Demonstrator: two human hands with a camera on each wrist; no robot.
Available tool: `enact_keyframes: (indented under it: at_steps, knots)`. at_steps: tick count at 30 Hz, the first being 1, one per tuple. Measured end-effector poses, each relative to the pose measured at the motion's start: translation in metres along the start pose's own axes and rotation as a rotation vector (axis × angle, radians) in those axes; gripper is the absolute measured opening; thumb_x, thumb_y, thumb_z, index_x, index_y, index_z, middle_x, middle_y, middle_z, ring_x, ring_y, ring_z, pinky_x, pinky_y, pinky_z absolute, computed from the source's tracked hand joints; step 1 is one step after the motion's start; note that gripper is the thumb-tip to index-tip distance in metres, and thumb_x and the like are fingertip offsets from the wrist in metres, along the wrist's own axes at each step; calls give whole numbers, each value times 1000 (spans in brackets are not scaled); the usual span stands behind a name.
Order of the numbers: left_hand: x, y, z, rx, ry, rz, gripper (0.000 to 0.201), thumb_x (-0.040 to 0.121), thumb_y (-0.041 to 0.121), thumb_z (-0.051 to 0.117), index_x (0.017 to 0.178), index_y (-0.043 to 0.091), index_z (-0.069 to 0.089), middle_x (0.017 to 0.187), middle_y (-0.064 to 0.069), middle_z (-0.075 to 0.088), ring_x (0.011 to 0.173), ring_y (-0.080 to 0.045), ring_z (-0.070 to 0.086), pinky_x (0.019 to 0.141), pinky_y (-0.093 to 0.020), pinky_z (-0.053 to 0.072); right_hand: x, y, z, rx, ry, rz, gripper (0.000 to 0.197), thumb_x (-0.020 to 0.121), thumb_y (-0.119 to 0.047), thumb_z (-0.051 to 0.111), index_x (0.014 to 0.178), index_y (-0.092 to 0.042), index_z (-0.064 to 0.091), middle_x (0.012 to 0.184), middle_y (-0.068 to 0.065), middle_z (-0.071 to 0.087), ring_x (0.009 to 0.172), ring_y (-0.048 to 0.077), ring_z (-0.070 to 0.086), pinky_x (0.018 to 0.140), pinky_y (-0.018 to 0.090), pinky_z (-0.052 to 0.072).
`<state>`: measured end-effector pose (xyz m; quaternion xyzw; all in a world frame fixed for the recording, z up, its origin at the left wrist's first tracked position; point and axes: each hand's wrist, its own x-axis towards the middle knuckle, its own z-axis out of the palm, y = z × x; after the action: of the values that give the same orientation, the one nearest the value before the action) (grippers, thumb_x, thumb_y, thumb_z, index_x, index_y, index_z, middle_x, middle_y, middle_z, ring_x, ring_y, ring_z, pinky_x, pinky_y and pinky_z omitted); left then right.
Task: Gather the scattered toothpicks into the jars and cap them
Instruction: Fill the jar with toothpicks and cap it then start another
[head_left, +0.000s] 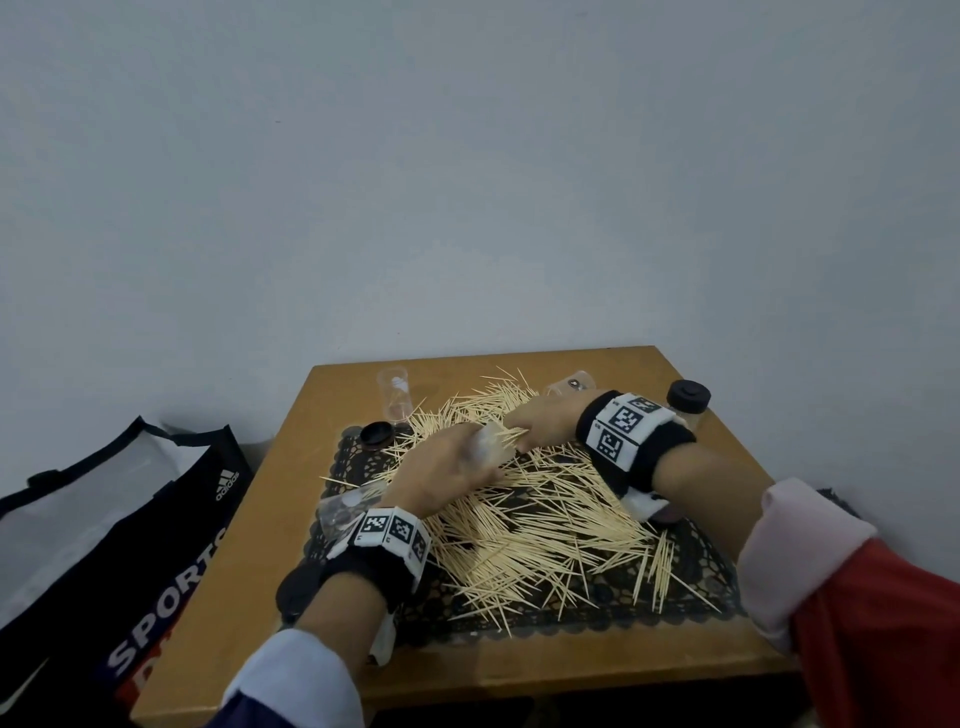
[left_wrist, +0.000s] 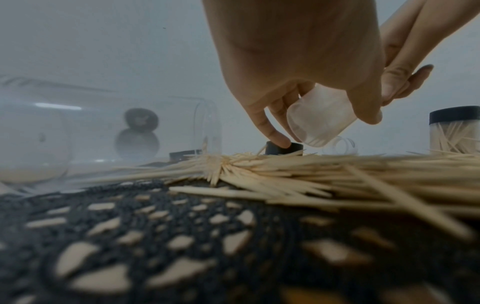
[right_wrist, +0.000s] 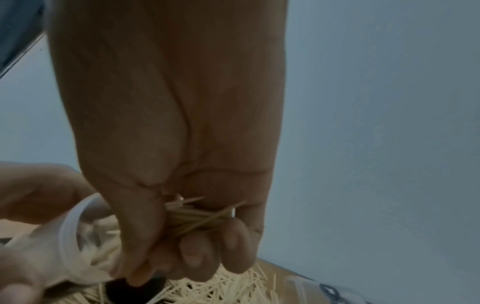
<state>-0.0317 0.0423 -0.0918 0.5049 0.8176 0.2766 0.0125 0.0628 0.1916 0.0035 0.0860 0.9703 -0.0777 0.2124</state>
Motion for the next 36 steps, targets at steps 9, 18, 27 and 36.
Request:
enact_keyframes:
  at_steps: [9, 18, 27, 36]
  knots:
    - [2, -4, 2, 1, 61, -79, 53, 83, 55, 67, 118, 17, 56, 101, 4, 63, 85, -13, 60, 79, -37, 54, 4, 4, -10, 177, 228, 22, 38, 80, -2, 72, 112, -17, 57, 104, -1, 54, 87, 13, 53, 57, 21, 33]
    - [2, 0, 1, -35, 46, -56, 59, 85, 53, 67, 127, 14, 52, 108, 1, 63, 89, -14, 61, 82, -34, 54, 8, 3, -7, 433, 306, -94, 16, 79, 3, 73, 94, -4, 74, 76, 2, 69, 61, 9, 61, 56, 16, 48]
    - [3, -2, 2, -28, 37, -68, 63, 84, 58, 65, 128, 15, 52, 110, 2, 63, 92, -15, 61, 84, -39, 54, 1, 4, -10, 442, 390, -66, 25, 82, 4, 70, 102, -11, 73, 81, -4, 66, 64, -1, 56, 45, 3, 35]
    - [3, -2, 2, -57, 36, -67, 66, 85, 59, 63, 131, 13, 50, 114, -1, 63, 92, -16, 60, 82, -32, 52, 21, 1, -2, 722, 634, -131, 15, 74, -3, 80, 87, -7, 73, 71, 0, 71, 63, 3, 66, 61, 15, 50]
